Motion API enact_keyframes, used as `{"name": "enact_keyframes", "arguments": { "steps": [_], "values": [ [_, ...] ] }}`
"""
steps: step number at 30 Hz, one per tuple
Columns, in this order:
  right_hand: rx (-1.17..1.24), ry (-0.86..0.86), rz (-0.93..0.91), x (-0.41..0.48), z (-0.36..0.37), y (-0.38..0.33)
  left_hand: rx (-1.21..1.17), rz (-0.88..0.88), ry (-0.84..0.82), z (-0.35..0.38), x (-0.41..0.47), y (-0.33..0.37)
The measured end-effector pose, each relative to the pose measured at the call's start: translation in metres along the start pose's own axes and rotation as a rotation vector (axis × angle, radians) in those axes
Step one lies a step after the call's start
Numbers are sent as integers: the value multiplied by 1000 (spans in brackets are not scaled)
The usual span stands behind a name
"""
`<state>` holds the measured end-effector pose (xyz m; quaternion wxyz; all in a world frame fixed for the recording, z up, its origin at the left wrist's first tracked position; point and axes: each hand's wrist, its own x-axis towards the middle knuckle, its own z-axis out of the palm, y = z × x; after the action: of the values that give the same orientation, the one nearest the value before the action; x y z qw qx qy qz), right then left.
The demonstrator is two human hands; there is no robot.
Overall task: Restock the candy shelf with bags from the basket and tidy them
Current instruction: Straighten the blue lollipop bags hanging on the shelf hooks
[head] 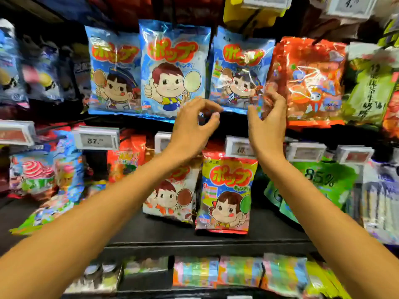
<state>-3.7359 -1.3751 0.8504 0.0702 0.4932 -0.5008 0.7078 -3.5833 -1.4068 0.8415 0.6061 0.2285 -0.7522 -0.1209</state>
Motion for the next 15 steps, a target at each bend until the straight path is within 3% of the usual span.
{"name": "enact_keyframes", "arguments": {
  "steps": [6, 10, 15],
  "values": [
    [28, -118, 190, -198, -18, 45, -354, -343, -206, -25, -184, -34],
    [-124, -388, 535, -365, -28, 96, -326, -766, -326, -35, -336, -86],
    [-298, -614, 970, -541, -51, 162, -264, -1130, -396, -48, -507, -136]
  ]
}}
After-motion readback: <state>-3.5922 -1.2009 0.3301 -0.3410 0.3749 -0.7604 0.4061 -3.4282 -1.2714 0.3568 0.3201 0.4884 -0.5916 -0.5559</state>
